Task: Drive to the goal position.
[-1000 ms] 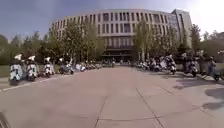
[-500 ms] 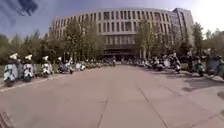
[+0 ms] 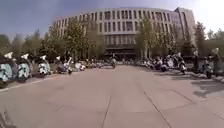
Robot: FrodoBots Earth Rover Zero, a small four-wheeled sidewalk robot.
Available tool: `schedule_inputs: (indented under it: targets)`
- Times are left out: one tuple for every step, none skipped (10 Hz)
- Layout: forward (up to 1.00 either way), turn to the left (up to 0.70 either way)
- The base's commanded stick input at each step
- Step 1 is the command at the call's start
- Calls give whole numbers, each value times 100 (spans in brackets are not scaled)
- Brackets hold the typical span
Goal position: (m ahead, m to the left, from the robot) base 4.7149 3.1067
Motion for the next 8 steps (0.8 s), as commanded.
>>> schedule_inputs:
  targets:
    - [85, 0]
    - [85, 0]
    - [100, 0]
    - [100, 0]
    - [100, 0]
    - [100, -8]
    - [100, -37]
    - [100, -40]
